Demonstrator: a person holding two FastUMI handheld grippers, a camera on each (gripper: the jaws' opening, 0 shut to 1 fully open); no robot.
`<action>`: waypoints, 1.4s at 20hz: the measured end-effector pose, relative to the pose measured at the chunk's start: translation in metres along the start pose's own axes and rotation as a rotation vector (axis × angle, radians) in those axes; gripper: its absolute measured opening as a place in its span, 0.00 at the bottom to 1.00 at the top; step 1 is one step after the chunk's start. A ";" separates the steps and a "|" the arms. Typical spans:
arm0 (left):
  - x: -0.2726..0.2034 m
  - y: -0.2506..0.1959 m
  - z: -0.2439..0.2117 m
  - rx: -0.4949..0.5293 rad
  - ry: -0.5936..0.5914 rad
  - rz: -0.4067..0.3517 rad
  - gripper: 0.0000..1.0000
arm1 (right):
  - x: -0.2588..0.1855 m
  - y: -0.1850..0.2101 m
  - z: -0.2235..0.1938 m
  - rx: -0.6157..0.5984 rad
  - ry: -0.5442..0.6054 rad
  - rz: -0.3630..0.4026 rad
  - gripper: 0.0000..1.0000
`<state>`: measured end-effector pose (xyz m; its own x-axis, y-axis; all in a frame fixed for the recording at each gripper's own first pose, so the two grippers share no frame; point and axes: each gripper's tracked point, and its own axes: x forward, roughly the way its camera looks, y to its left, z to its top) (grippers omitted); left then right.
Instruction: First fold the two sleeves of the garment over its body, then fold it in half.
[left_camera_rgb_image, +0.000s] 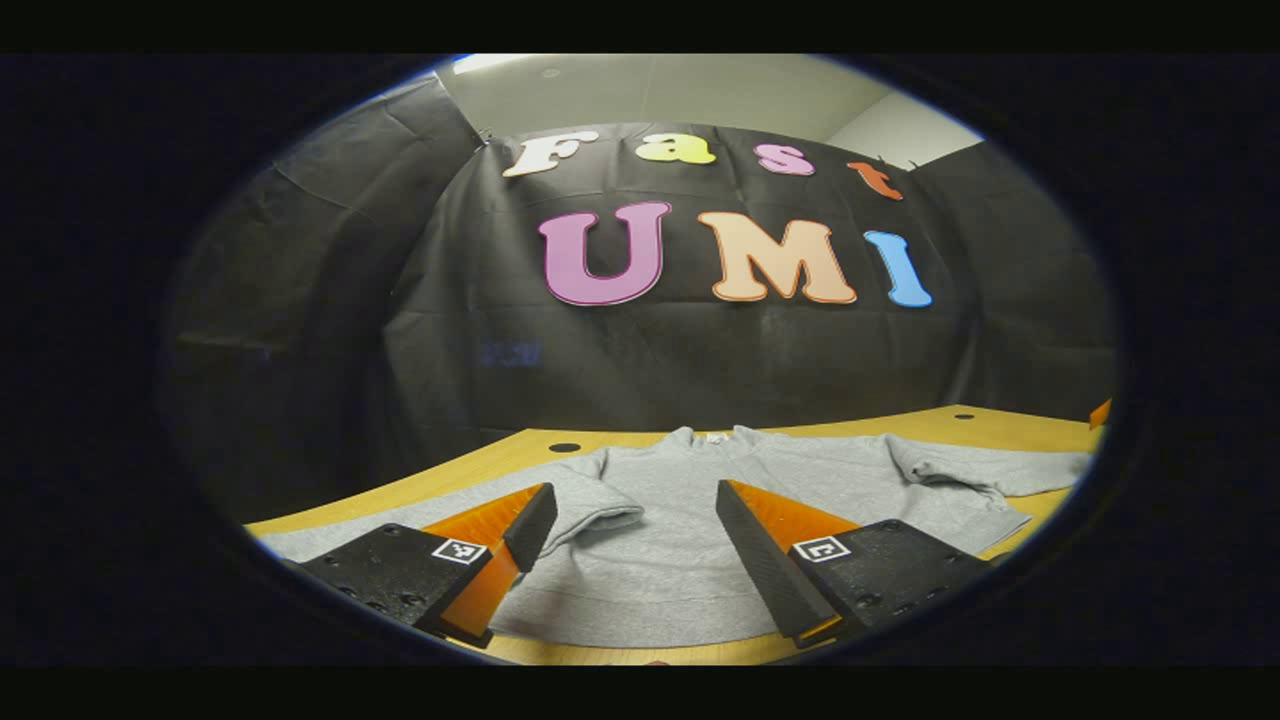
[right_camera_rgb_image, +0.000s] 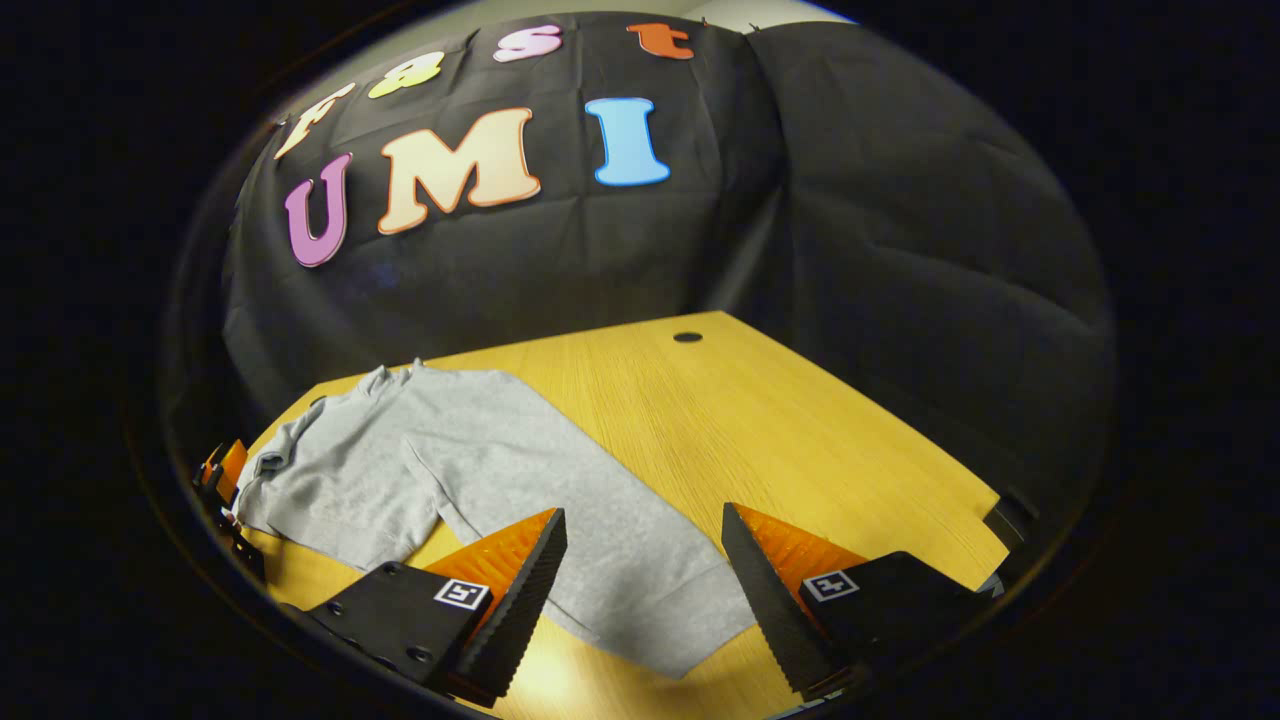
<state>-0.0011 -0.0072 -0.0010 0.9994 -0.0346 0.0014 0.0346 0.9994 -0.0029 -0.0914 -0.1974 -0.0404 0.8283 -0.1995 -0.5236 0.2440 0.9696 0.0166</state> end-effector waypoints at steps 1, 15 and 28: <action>0.001 0.000 0.001 0.000 0.000 0.000 0.95 | 0.002 -0.005 -0.013 -0.005 0.031 -0.008 0.93; 0.000 -0.001 0.000 0.000 0.000 -0.007 0.95 | 0.005 -0.009 -0.057 -0.089 0.174 -0.023 0.99; 0.000 -0.002 -0.001 -0.001 0.000 -0.008 0.94 | 0.004 0.009 -0.061 -0.139 0.188 0.002 0.22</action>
<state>-0.0014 -0.0088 -0.0017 0.9991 -0.0425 0.0015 0.0425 0.9991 -0.0040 -0.1162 -0.1805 -0.0946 0.7167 -0.1805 -0.6736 0.1603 0.9827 -0.0928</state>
